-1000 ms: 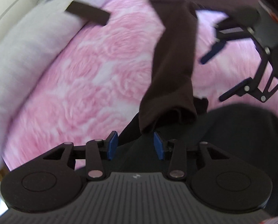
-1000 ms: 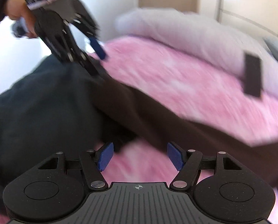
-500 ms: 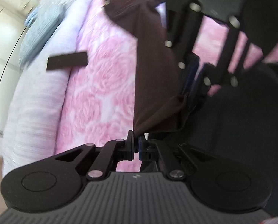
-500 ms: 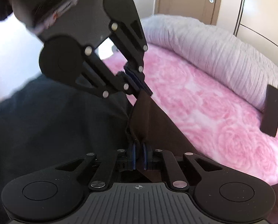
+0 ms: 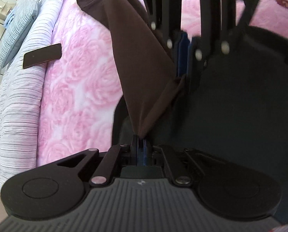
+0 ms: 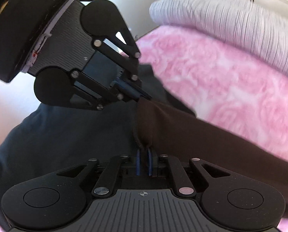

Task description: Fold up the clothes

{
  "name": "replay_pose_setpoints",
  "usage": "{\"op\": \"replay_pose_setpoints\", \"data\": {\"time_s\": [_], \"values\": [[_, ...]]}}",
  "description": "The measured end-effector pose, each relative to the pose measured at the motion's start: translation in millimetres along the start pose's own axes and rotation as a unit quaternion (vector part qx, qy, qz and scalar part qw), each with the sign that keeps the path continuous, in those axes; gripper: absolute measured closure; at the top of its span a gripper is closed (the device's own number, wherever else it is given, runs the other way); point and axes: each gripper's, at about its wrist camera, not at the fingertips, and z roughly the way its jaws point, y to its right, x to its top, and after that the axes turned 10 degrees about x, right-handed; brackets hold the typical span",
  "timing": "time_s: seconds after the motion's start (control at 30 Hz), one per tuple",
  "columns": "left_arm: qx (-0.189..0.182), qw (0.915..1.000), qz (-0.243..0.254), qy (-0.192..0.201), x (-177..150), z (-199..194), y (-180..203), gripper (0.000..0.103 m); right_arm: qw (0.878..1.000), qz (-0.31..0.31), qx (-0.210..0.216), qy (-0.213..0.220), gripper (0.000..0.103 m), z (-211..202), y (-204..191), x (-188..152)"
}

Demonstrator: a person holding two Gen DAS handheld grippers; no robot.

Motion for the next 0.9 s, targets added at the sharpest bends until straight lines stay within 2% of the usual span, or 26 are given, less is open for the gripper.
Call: {"op": "replay_pose_setpoints", "data": {"time_s": [0.03,0.07,0.13,0.23,0.27,0.3,0.33,0.37,0.4,0.43,0.5,0.57,0.73,0.77,0.87,0.9], "values": [[-0.001,1.0,-0.001,-0.007,-0.7,-1.3,3.3,0.101,1.0,0.001,0.005,-0.006,0.095,-5.1,-0.8,-3.9],[-0.003,0.9999,-0.003,-0.013,-1.5,-2.6,6.6,0.1,1.0,0.0,0.008,-0.016,0.088,-10.7,0.2,-7.8],[0.001,0.9994,-0.014,-0.03,-7.8,-5.1,9.5,0.097,0.999,-0.009,0.013,-0.035,0.087,-24.9,4.3,-16.0],[0.001,0.9942,-0.094,-0.053,-20.2,-12.8,-2.1,0.09,0.998,-0.038,-0.006,-0.055,0.087,-50.3,16.7,-25.7],[0.001,0.9889,-0.137,-0.059,-24.5,-15.9,-9.8,0.085,0.997,-0.042,-0.011,-0.058,0.086,-56.4,22.4,-27.1],[-0.001,0.9795,-0.192,-0.062,-28.5,-19.1,-19.0,0.083,0.997,-0.044,-0.015,-0.06,0.085,-61.3,28.7,-27.7],[-0.003,0.967,-0.246,-0.065,-32.5,-22.2,-28.2,0.083,0.997,-0.045,-0.019,-0.062,0.073,-66.2,35.1,-28.3],[-0.011,0.948,-0.311,-0.064,-36.8,-24.7,-38.0,0.081,0.997,-0.047,-0.023,-0.064,0.057,-71.1,41.5,-28.9],[-0.025,0.9258,-0.373,-0.058,-40.4,-26.5,-45.4,0.078,0.996,-0.053,-0.021,-0.066,0.054,-71.2,43.1,-27.8],[-0.038,0.8994,-0.432,-0.051,-44.1,-28.4,-52.8,0.076,0.996,-0.06,-0.017,-0.069,0.054,-68.9,42.3,-25.8],[-0.076,0.8383,-0.539,-0.036,-53.4,-27.7,-61.6,0.068,0.994,-0.08,-0.01,-0.074,0.054,-64.5,39.1,-22.5],[-0.111,0.7743,-0.623,-0.026,-62.4,-16.6,-66.1,0.066,0.992,-0.097,-0.016,-0.078,0.054,-62.9,37.8,-24.2],[-0.074,0.7684,-0.635,-0.022,-49.0,-9.0,-63.5,0.066,0.988,-0.114,-0.053,-0.089,0.054,-84.3,55.0,-39.8],[-0.067,0.7671,-0.638,-0.021,-46.4,-7.4,-63.0,0.071,0.986,-0.119,-0.065,-0.093,0.054,-90.8,64.9,-43.0],[-0.045,0.7629,-0.645,-0.019,-38.4,-2.9,-61.4,0.098,0.98,-0.134,-0.105,-0.103,0.054,-107.4,106.2,-46.7],[-0.038,0.7614,-0.647,-0.018,-35.7,-1.4,-60.9,0.098,0.978,-0.138,-0.119,-0.105,0.054,-113.6,124.2,-48.2]]}}
